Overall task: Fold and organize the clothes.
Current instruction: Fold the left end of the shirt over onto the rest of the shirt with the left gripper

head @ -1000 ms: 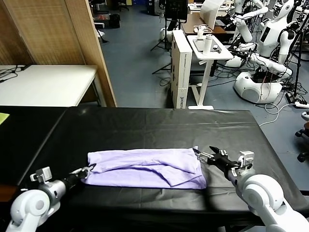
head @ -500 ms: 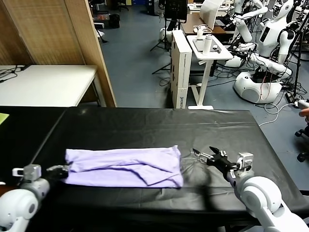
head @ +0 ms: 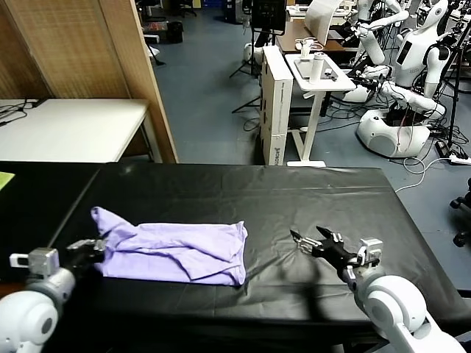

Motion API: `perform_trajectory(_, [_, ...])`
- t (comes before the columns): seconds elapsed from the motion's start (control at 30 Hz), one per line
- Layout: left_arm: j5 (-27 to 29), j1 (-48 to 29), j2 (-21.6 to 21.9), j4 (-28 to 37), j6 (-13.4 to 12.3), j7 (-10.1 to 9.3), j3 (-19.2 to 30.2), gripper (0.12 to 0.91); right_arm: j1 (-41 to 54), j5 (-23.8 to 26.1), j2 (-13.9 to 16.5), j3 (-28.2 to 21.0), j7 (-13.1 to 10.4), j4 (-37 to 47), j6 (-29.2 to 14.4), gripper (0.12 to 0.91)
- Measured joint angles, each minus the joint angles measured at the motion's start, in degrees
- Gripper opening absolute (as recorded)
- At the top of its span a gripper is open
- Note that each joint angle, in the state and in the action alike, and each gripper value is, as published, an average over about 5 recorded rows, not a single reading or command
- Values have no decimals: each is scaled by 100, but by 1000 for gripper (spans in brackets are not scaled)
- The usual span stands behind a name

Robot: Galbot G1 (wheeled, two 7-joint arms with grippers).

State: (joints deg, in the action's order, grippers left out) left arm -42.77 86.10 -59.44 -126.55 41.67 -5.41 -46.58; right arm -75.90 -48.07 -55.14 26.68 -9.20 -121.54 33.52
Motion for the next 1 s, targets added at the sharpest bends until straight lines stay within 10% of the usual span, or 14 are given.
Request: perform_trajectory(1.0, [-585, -1101, -1231, 216, 53, -377, 2415, 179, -384, 404, -339, 163, 0, 143, -25, 907])
